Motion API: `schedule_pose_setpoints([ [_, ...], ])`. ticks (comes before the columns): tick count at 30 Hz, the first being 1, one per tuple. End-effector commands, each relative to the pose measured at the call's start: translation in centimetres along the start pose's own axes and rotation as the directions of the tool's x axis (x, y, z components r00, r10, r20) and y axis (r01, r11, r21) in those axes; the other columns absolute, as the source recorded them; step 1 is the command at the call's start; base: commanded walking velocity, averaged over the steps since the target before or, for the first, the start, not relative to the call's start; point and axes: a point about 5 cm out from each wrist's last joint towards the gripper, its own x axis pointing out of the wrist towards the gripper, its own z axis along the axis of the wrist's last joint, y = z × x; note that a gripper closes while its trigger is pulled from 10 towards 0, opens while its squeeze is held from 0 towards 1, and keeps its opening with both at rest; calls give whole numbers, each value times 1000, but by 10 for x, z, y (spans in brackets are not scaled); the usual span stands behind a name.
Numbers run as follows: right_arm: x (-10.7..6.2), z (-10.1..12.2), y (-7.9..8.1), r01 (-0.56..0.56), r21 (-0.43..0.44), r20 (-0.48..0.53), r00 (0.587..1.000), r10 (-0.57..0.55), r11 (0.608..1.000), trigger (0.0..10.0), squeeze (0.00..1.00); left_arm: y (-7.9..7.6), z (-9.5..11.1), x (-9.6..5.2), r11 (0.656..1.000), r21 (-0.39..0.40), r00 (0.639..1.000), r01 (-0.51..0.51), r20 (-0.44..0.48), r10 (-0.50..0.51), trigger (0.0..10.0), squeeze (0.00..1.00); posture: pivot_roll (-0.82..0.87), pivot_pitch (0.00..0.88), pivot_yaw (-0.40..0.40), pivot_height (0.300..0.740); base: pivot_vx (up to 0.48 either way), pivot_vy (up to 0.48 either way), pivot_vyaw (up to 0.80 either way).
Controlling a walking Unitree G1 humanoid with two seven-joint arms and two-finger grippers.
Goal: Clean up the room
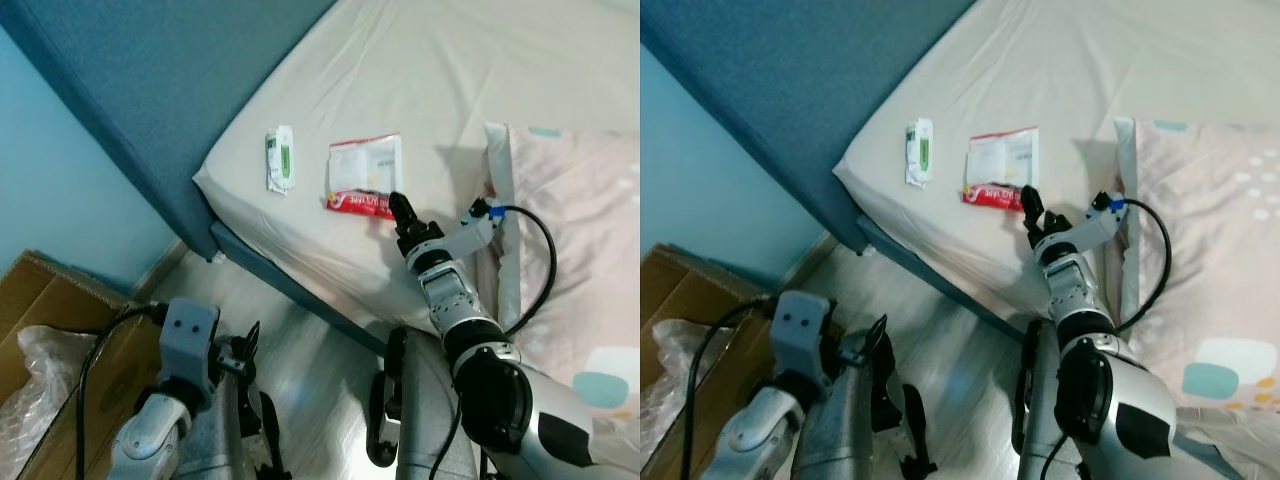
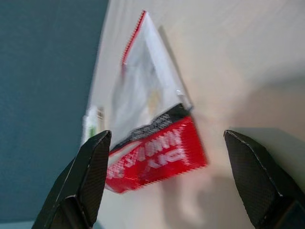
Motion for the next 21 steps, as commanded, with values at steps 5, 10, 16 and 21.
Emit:
schedule_pose_setpoints([
  [5, -4, -33, -2, 94, 11, -147, 985, -92, 995, 10000, 0, 2, -1, -20, 1000, 1, 998, -1, -67, 1, 10000, 0, 275, 634, 31, 555, 0, 0, 0],
  [10, 1, -38, 9, 67, 2, -173, 983, -66, 998, 10000, 0, 2, 3, -24, 1000, 2, 997, -2, -73, 2, 10000, 0, 282, 637, 33, 555, 0, 0, 0],
  [16, 7, -37, 20, 23, -16, -178, 984, -25, 1000, 10000, 0, 0, 5, -27, 1000, 0, 997, -1, -80, 1, 10000, 0, 290, 642, 30, 555, 0, 0, 0],
  [21, 12, -27, 28, -42, -15, -142, 989, 40, 999, 0, 0, -3, 8, -32, 1000, -4, 996, -2, -92, 1, 10000, 0, 297, 642, 24, 555, 0, 0, 0],
])
